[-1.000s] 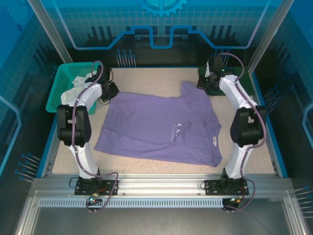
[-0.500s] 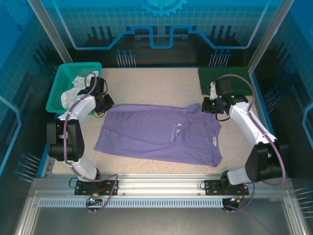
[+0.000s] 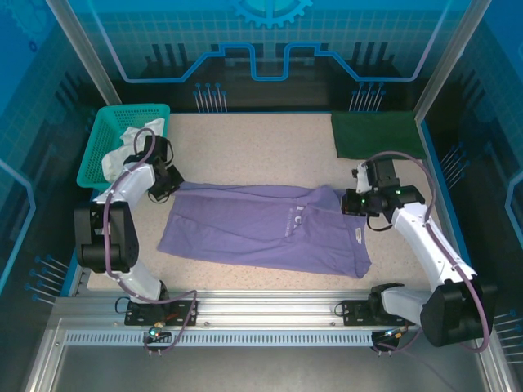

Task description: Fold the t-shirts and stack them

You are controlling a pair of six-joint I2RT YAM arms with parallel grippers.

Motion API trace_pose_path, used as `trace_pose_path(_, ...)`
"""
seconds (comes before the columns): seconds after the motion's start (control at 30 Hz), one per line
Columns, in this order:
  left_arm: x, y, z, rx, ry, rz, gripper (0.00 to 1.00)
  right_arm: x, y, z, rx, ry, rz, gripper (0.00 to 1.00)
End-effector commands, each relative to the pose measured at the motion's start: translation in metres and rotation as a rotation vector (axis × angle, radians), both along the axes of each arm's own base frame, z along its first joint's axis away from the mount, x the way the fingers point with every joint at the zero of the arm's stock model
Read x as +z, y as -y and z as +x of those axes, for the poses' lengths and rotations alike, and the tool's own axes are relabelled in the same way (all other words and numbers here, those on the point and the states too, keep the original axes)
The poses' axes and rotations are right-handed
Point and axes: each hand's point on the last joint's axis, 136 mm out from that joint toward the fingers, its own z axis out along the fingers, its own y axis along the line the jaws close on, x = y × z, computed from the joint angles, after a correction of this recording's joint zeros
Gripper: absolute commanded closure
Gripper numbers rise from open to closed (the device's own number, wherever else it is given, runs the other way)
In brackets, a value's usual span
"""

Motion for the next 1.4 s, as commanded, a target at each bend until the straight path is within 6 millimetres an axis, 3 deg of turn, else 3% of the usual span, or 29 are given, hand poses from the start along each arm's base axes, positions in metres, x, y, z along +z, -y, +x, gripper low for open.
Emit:
trace_pose_path(0.0,-0.005,-0.007,-0.006,0.032,-0.05,0.011,0.95,-0.008,-0.008,-0.017,0.02,-0.052,0.024,1.0)
trace_pose_path(0.07,-0.005,-0.008,-0.005,0.043,-0.063,0.007,0.93,-0.019,-0.009,-0.028,0.03,-0.086,0.018,1.0)
trace_pose_path(0.17,0.002,-0.006,-0.001,0.06,-0.062,-0.004,0.81,-0.021,-0.02,-0.038,0.054,-0.114,0.031,1.0)
trace_pose_path(0.2,0.008,-0.006,0.001,0.07,-0.052,-0.008,0.72,-0.022,-0.025,-0.044,0.051,-0.143,0.044,1.0)
trace_pose_path(0.27,0.019,-0.004,0.006,0.078,-0.027,-0.02,0.7,-0.026,-0.032,-0.056,0.023,-0.193,0.06,1.0)
trace_pose_path(0.37,0.039,0.003,0.012,0.073,0.013,-0.012,0.52,-0.041,-0.042,-0.078,-0.032,-0.239,0.108,1.0)
trace_pose_path(0.43,0.047,0.014,0.015,0.054,0.036,-0.017,0.49,-0.057,-0.044,-0.094,-0.075,-0.287,0.136,1.0)
trace_pose_path(0.5,0.051,0.037,0.018,0.013,0.056,-0.039,0.46,-0.075,-0.031,-0.11,-0.167,-0.366,0.104,0.95)
trace_pose_path(0.57,0.05,0.07,0.022,-0.055,0.067,-0.079,0.42,-0.086,-0.019,-0.122,-0.259,-0.441,0.091,0.8)
trace_pose_path(0.67,0.046,0.13,0.029,-0.205,0.084,-0.159,0.35,-0.084,-0.006,-0.124,-0.364,-0.47,0.092,0.51)
trace_pose_path(0.83,0.05,0.228,0.034,-0.443,0.082,-0.317,0.29,-0.058,0.007,-0.095,-0.452,-0.353,0.152,0.38)
trace_pose_path(1.0,0.054,0.316,0.025,-0.569,0.016,-0.502,0.24,-0.051,0.028,-0.055,-0.536,-0.313,0.143,0.38)
trace_pose_path(1.07,0.054,0.34,0.022,-0.579,-0.038,-0.549,0.24,-0.054,0.041,-0.037,-0.583,-0.332,0.122,0.43)
trace_pose_path(1.17,0.051,0.369,0.015,-0.562,-0.139,-0.602,0.24,-0.06,0.048,-0.006,-0.625,-0.344,0.134,0.66)
trace_pose_path(1.27,0.049,0.392,0.01,-0.52,-0.196,-0.646,0.26,-0.061,0.035,0.033,-0.618,-0.334,0.237,0.79)
trace_pose_path(1.37,0.04,0.405,0.007,-0.462,-0.246,-0.671,0.3,-0.069,0.017,0.059,-0.548,-0.369,0.27,0.8)
